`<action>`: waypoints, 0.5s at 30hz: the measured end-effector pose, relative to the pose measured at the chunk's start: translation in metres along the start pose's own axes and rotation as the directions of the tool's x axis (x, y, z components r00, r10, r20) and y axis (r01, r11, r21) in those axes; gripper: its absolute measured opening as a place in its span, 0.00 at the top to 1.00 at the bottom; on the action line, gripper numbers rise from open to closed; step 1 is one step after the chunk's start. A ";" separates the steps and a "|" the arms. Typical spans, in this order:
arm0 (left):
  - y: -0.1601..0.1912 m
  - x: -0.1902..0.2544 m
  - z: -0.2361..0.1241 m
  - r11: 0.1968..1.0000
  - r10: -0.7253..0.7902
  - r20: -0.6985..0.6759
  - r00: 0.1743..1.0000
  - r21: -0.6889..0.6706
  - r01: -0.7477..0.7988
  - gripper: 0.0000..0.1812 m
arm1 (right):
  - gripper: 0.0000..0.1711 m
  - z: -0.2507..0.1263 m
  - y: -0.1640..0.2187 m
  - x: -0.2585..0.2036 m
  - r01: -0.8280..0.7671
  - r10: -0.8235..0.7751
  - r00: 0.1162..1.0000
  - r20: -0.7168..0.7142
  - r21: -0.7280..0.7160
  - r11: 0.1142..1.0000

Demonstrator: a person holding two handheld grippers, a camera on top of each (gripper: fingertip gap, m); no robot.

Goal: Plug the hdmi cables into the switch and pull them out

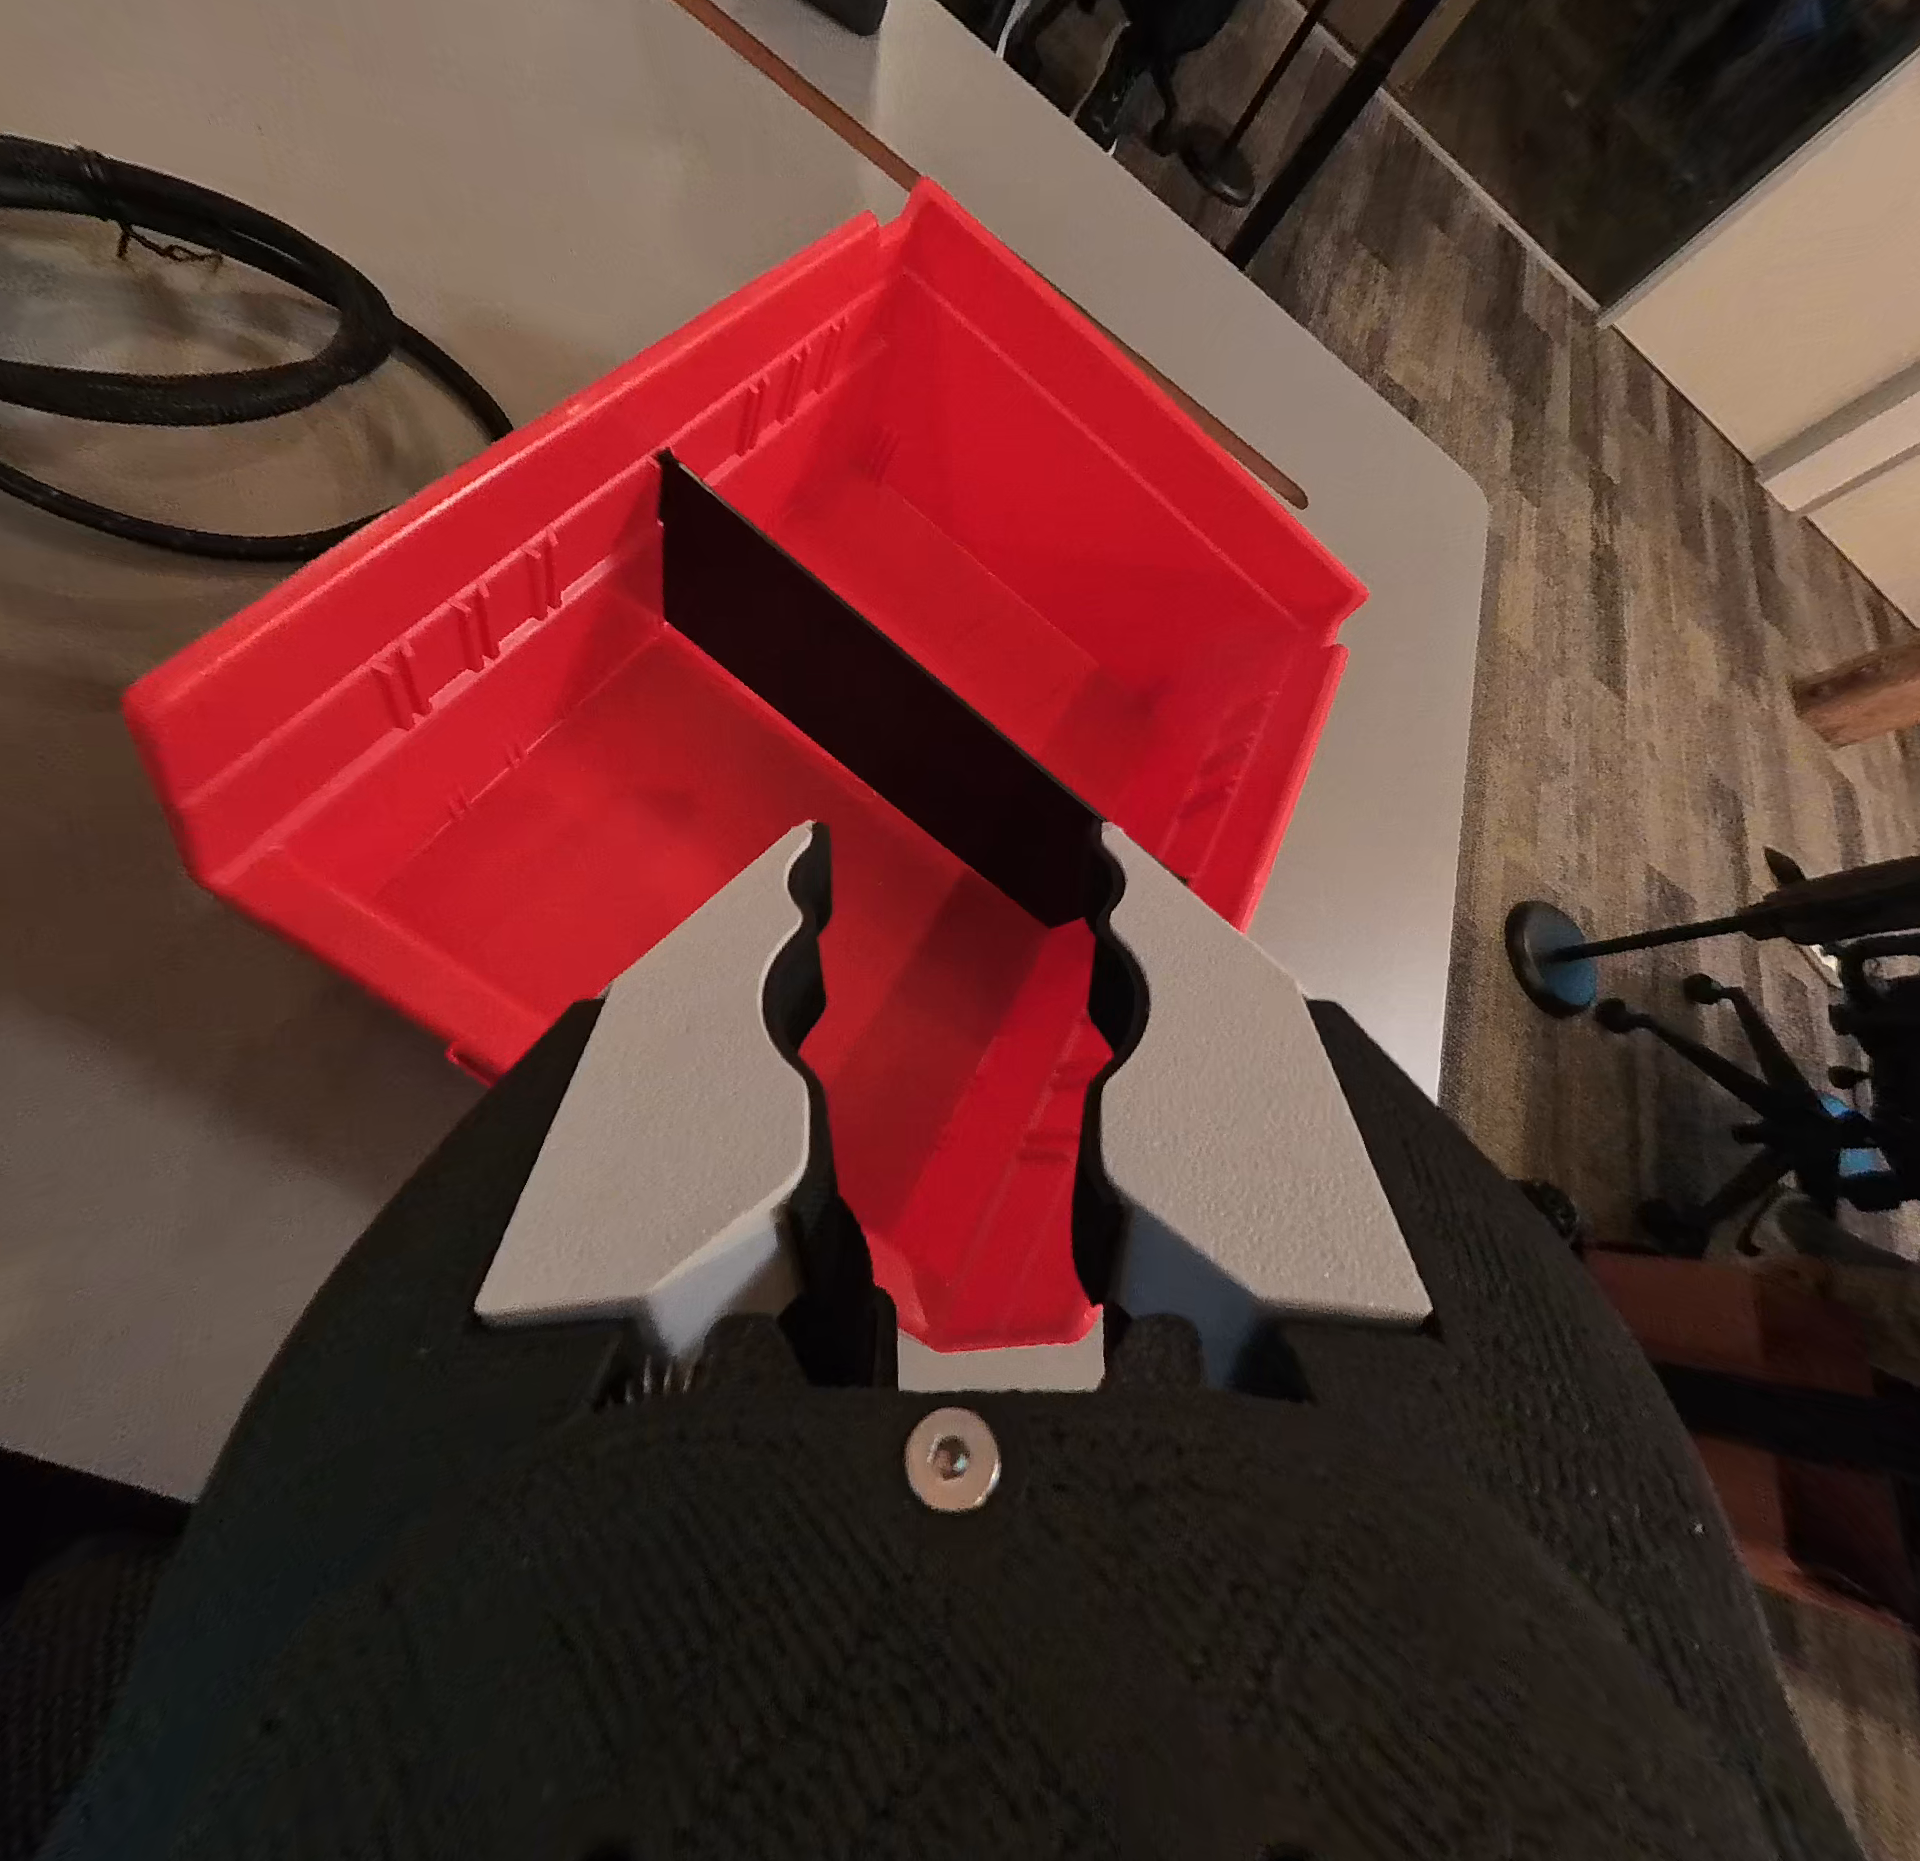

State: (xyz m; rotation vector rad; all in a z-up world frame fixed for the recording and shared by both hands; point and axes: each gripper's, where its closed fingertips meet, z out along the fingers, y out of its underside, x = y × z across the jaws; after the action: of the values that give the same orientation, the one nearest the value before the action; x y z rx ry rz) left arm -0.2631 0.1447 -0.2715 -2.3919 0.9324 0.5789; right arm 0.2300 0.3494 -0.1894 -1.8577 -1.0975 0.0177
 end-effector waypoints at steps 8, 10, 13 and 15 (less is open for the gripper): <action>0.005 -0.027 -0.023 0.999 -0.033 0.161 0.986 -0.033 0.039 0.98 | 0.72 -0.003 0.000 0.002 -0.004 0.004 1.000 -0.004 0.010 1.000; -0.002 -0.041 -0.049 0.999 -0.052 0.243 0.969 0.012 0.050 0.98 | 0.72 -0.003 0.001 0.003 -0.005 0.005 1.000 -0.005 0.009 1.000; -0.011 -0.059 -0.088 0.998 -0.054 0.343 0.938 0.049 0.039 0.98 | 0.72 -0.001 0.002 0.003 -0.003 0.003 1.000 -0.003 0.005 1.000; -0.019 -0.071 -0.116 0.997 -0.068 0.421 0.904 0.069 0.043 0.98 | 0.72 0.000 0.002 0.002 0.001 -0.001 1.000 -0.005 0.002 1.000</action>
State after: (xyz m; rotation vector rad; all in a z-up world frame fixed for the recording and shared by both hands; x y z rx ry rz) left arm -0.2742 0.1234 -0.1368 -2.1070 0.6758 0.9866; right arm 0.2325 0.3505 -0.1897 -1.8546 -1.0947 0.0138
